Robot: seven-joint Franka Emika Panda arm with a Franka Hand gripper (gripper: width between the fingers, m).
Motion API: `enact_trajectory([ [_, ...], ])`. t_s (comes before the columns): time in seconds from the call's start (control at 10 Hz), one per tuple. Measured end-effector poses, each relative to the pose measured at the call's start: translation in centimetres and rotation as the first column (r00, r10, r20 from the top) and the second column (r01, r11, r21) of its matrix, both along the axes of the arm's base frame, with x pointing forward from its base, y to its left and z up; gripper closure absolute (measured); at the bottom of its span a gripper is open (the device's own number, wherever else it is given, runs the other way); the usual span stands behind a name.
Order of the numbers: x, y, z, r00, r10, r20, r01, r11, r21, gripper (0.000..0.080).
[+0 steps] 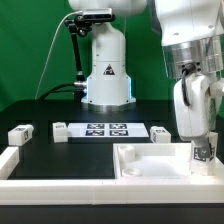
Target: Assemble one leg
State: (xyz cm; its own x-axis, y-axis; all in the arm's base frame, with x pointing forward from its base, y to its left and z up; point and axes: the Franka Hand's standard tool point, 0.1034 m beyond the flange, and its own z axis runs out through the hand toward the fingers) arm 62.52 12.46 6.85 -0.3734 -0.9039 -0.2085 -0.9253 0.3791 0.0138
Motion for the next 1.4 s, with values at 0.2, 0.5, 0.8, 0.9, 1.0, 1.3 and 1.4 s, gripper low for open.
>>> enact_trajectory([
  [0.2,-0.3,0.5,0.1,0.992,0.128,-0.011,-0.128,0.992,-0.003,0.0155],
  [0.5,-0.2,0.9,0.5,0.841,0.54,0.023,-0.538,0.841,-0.048,0.015],
  [0.8,-0.1,0.5,0.4,0.534,0.844,0.061,-0.836,0.537,-0.112,0.015],
  [0.9,-0.1,0.5,0.4,0.409,0.911,0.062,-0.9,0.413,-0.135,0.015],
  [1.0,-0.1,0.4,0.4,0.312,0.948,0.068,-0.936,0.319,-0.149,0.015],
  [1.3,0.3,-1.0,0.6,0.142,0.987,0.078,-0.972,0.154,-0.176,0.015],
  [1.4,0.2,-0.8,0.5,0.143,0.987,0.078,-0.972,0.155,-0.176,0.015],
])
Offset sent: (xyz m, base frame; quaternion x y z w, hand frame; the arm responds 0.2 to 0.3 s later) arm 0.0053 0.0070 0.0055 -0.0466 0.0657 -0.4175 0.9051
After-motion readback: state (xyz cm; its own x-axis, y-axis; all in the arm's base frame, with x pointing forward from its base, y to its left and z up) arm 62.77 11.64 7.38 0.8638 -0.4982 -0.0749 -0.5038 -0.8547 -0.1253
